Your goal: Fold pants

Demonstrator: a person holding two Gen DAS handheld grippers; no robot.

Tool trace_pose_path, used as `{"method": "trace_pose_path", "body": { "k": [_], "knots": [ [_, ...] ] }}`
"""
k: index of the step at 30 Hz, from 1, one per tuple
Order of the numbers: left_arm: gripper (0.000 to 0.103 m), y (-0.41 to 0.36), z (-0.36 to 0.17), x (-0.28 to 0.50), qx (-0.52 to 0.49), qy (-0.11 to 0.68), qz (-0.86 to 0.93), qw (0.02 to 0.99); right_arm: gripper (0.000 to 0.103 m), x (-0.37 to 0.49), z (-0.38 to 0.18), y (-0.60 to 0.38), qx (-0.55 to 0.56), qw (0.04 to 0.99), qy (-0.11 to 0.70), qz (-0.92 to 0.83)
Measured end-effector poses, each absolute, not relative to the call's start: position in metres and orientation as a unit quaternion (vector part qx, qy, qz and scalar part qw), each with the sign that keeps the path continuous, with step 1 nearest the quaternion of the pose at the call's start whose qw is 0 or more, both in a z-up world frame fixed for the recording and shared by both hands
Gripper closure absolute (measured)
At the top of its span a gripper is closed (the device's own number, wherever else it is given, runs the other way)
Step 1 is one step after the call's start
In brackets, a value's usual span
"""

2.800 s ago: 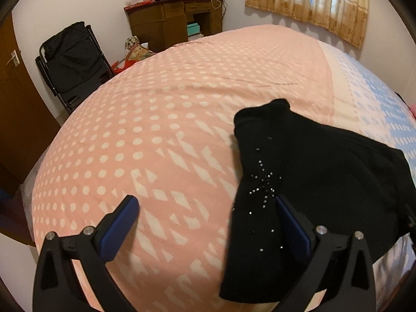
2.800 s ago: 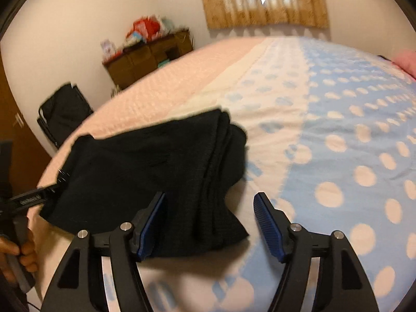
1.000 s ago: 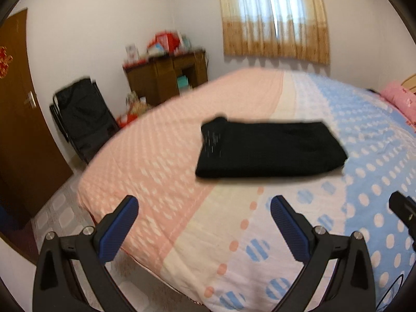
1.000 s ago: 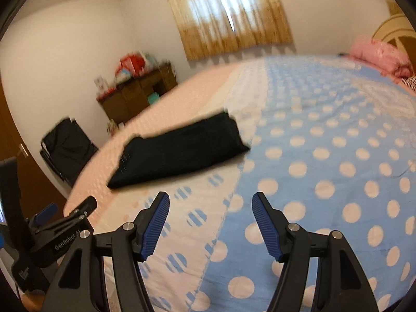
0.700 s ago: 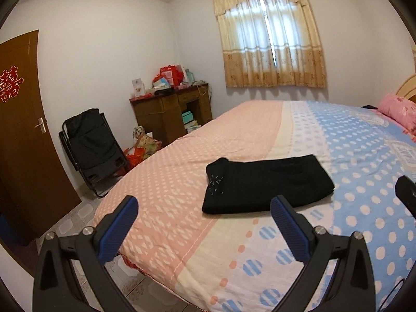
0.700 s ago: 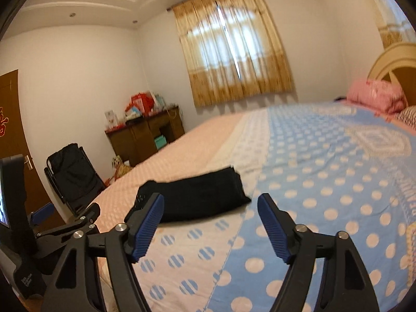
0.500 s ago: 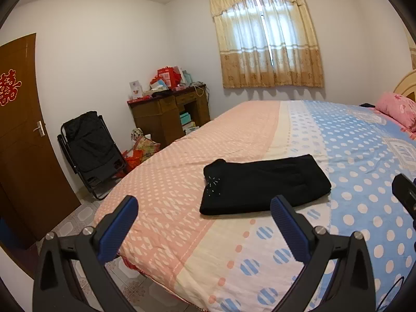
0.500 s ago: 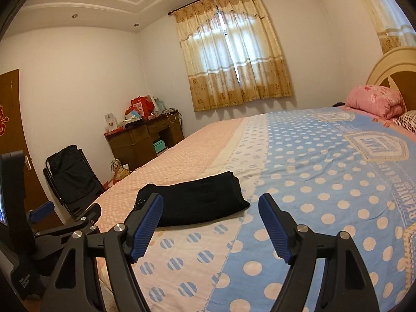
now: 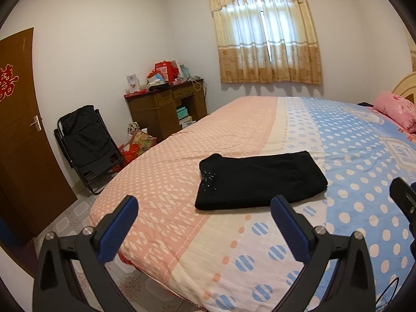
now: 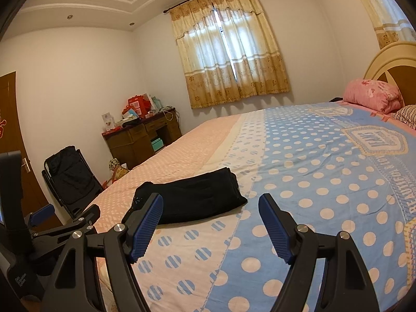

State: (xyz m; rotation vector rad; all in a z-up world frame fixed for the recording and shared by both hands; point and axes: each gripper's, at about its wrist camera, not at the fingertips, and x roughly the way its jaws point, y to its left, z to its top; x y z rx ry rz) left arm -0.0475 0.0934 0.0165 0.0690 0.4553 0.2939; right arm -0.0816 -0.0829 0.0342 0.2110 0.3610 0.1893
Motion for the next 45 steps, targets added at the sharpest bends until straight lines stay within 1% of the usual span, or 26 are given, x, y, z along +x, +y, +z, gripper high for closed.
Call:
{"method": "trace_pose_path", "body": {
  "k": [6, 29, 37, 45],
  "knots": [
    [0.0, 0.096, 0.017, -0.045, 0.023, 0.233, 0.147, 0.961, 0.026, -0.083, 0.035, -0.089, 0.109, 0.975, 0.175, 0.089],
    [0.0, 0.095, 0.018, -0.047, 0.023, 0.225, 0.136, 0.965, 0.026, -0.081, 0.032, -0.088, 0.107, 0.974, 0.179, 0.09],
    [0.0, 0.091, 0.019, -0.049, 0.017, 0.226, 0.127, 0.966, 0.026, -0.084, 0.037, -0.078, 0.061, 0.982, 0.163, 0.08],
    [0.0, 0.096, 0.018, -0.048, 0.0, 0.228, 0.118, 0.967, 0.025, -0.084, 0.038, -0.078, 0.058, 0.981, 0.162, 0.084]
  ]
}}
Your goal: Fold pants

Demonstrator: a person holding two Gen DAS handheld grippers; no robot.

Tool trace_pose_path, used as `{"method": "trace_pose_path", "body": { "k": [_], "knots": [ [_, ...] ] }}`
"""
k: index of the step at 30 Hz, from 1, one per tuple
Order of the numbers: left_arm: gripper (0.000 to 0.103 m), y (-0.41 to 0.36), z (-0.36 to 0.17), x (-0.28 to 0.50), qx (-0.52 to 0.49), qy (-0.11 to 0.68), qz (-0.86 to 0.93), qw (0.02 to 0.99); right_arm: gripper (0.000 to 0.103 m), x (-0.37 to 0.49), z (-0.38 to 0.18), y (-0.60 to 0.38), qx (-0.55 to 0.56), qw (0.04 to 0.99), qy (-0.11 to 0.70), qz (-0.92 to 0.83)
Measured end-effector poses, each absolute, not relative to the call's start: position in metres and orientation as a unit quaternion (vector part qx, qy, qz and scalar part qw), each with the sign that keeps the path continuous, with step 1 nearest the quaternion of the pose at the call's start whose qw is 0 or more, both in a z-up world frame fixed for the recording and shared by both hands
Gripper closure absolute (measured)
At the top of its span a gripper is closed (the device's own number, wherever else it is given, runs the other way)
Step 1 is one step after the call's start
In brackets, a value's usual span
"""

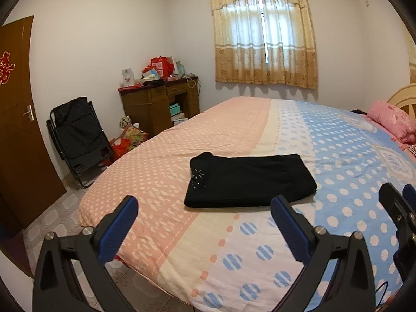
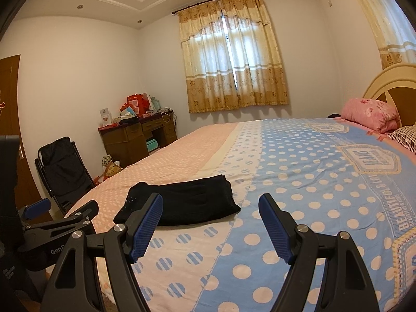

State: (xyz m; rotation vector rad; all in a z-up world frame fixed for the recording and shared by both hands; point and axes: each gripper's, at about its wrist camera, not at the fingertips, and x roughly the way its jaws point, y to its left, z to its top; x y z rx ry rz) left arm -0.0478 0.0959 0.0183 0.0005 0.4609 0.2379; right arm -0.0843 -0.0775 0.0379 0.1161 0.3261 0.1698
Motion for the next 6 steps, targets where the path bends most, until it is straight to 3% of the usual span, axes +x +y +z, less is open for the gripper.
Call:
{"method": "trace_pose_path", "body": {
  "k": [6],
  "knots": [
    [0.0, 0.0938, 0.0174, -0.0467, 0.001, 0.23, 0.109, 0.967, 0.025, -0.0848, 0.0376, -0.0772, 0.056, 0.982, 0.161, 0.082]
  ]
}}
